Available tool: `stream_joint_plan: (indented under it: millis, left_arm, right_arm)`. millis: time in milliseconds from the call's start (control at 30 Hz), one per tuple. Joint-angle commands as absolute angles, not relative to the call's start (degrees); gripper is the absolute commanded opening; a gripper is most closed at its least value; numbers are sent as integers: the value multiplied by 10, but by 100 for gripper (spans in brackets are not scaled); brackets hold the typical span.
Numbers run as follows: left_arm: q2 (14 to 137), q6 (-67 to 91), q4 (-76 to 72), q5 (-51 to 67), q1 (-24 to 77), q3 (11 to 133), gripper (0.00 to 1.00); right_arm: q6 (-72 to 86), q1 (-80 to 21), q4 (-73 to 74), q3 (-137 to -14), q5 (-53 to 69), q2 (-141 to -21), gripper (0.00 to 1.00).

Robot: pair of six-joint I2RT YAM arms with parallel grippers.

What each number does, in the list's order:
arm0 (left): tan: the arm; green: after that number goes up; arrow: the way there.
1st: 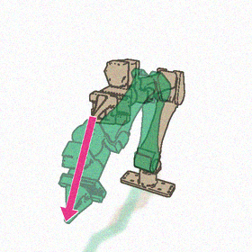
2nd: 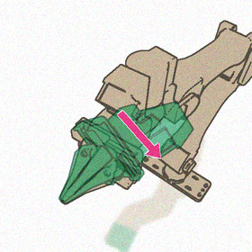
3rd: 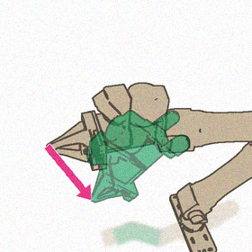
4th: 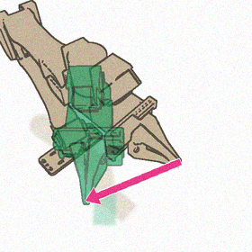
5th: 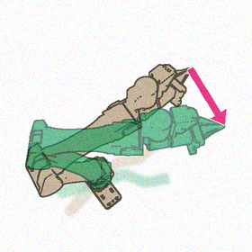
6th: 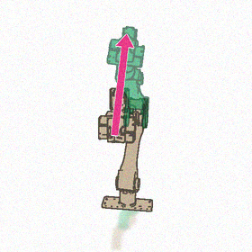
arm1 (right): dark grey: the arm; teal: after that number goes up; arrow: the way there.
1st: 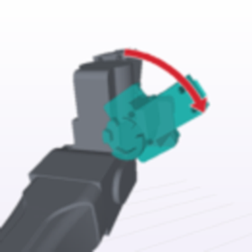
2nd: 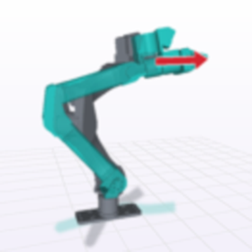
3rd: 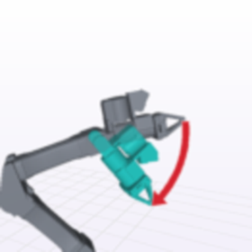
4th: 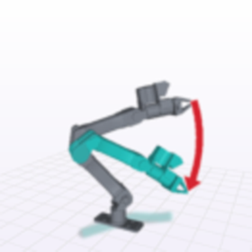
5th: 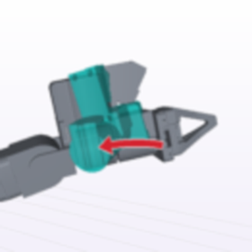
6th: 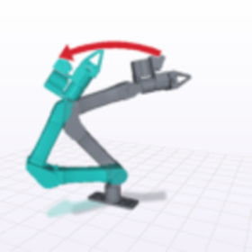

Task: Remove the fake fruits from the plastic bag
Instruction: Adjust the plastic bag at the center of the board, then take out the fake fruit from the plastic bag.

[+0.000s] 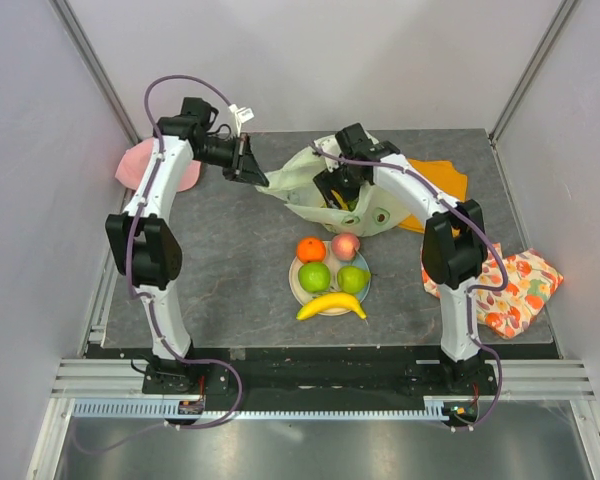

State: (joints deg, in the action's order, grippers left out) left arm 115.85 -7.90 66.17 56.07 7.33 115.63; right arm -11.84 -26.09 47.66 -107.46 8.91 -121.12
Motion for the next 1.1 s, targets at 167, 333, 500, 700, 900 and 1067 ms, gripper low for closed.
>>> stream_joint_plan:
  millis: [167, 333, 500, 700, 900, 1067]
  left_arm:
    - [1159, 49, 564, 783, -20, 1184, 2]
    - [1144, 72, 545, 846, -37, 1144, 2]
    - [1129, 76, 545, 840, -38, 1085, 2]
    - [1125, 74, 545, 824, -37, 1054, 2]
    - [1125, 80, 535, 819, -37, 1056, 2]
    - [1125, 79, 533, 814, -38, 1054, 2]
  right_arm:
    - [-175, -234, 474, -1230, 64, -1263, 87]
    - [-161, -239, 475, -1248, 94, -1285, 82]
    - [-161, -263, 472, -1232, 90, -1300, 79]
    - [-161, -272, 484, -1241, 129, -1332, 84]
    - [-158, -282, 489, -1187, 72, -1330, 92]
    - [-163, -287, 480, -1185, 66, -1358, 86]
